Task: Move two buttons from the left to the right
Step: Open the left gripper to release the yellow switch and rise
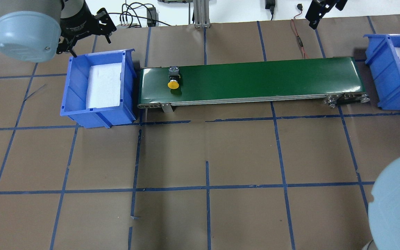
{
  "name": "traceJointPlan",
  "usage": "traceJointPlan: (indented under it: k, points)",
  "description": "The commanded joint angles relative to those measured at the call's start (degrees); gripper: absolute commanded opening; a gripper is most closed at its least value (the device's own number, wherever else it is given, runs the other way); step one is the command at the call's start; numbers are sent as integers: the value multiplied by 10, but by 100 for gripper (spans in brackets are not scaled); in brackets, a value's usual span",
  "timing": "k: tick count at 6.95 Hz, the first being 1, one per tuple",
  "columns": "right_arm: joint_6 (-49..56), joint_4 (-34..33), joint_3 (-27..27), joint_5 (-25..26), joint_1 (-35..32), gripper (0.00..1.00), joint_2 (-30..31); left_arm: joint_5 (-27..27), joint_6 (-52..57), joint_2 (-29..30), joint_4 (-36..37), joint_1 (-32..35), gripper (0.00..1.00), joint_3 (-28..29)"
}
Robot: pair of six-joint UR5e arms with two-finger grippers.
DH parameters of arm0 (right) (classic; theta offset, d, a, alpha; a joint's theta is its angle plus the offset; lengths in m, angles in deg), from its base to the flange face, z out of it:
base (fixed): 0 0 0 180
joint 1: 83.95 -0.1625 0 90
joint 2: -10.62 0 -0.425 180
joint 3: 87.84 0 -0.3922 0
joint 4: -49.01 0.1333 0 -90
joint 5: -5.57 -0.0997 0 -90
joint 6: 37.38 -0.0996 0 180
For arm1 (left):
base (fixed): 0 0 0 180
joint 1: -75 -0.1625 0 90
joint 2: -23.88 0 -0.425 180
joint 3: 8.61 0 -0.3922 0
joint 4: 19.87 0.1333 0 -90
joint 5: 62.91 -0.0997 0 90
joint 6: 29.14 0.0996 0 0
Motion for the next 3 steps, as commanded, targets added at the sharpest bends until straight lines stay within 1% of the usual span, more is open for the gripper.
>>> traceJointPlan:
  k: [1, 2, 3]
  points:
    - [-1, 0, 0, 3, 0, 100, 0, 0, 183, -24, 0, 1, 100, -8]
    - [-1, 0, 0, 3, 0, 100, 0, 4, 233, -31, 1, -1, 100, -16]
    - [-1, 1, 0, 8, 0, 100, 0, 30, 234, -42, 1, 0, 100, -19]
